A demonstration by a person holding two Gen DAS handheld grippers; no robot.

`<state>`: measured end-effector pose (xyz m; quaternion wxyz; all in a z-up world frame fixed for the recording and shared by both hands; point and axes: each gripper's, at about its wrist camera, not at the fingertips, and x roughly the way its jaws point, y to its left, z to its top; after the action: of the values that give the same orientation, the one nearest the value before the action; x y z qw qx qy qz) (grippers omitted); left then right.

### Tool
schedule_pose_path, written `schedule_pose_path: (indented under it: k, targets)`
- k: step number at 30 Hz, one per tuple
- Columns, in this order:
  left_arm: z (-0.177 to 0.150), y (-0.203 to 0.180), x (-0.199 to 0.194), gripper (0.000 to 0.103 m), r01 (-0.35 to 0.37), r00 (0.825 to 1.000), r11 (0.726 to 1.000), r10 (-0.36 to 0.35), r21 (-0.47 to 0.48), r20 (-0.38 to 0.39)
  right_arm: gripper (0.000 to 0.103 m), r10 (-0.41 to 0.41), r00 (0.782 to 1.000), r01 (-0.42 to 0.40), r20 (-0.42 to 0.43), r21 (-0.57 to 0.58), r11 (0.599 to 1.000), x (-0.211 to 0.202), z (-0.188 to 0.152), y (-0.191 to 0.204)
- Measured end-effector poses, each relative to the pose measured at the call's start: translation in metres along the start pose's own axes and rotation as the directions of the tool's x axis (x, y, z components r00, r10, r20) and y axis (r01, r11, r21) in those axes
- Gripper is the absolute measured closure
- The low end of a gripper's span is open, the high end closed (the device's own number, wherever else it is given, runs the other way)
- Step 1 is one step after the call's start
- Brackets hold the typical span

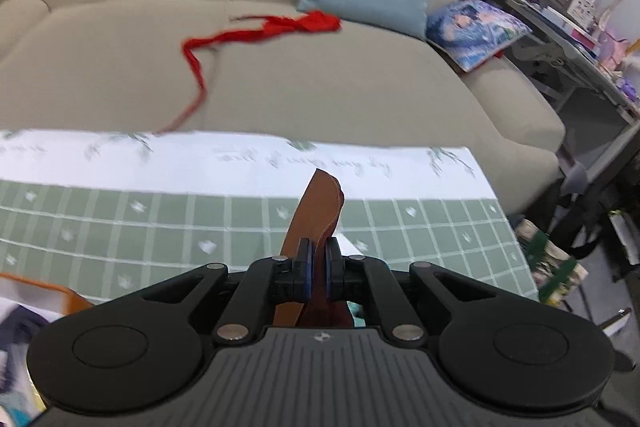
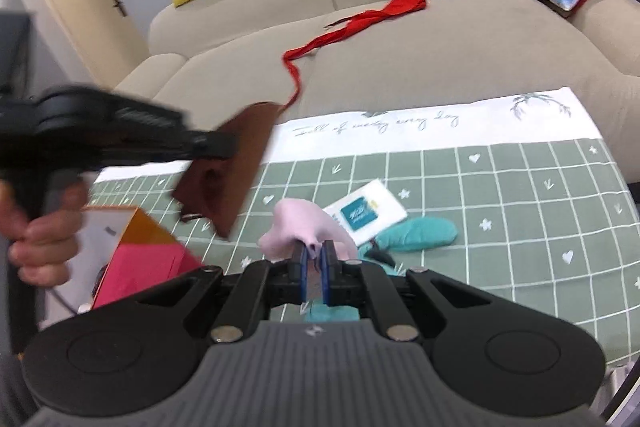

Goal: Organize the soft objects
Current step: 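Carry the felt piece and pink cloth with both tools over the box, then open both tools inside the box, releasing felt piece and pink cloth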

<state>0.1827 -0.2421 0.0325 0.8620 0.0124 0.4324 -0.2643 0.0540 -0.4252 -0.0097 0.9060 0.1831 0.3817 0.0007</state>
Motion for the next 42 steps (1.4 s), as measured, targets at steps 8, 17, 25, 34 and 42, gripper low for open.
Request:
schedule_pose_path:
  k: [8,17,25,34,42]
  targets:
    - [0.021,0.048,-0.040,0.097,-0.131,0.991,0.991,0.131,-0.030,0.005,0.100,0.010,1.000,-0.011,-0.022,-0.028,1.000,0.015,0.045,0.052]
    - [0.021,0.154,-0.106,0.097,-0.263,0.963,0.962,0.266,-0.075,0.039,0.100,0.064,0.998,-0.067,-0.024,-0.108,0.992,0.031,0.071,0.159]
    - [-0.013,0.228,-0.142,0.097,-0.314,0.949,0.941,0.314,-0.127,-0.024,0.099,0.172,0.979,-0.197,-0.112,-0.279,0.940,0.052,0.049,0.273]
    - [-0.048,0.277,-0.135,0.097,-0.278,0.958,0.950,0.263,-0.142,-0.117,0.100,0.116,0.940,-0.257,-0.321,-0.444,0.858,0.104,-0.011,0.340]
    - [-0.062,0.286,-0.104,0.097,-0.220,0.964,0.966,0.195,-0.134,-0.179,0.100,0.037,0.920,-0.230,-0.390,-0.461,0.857,0.145,-0.044,0.337]
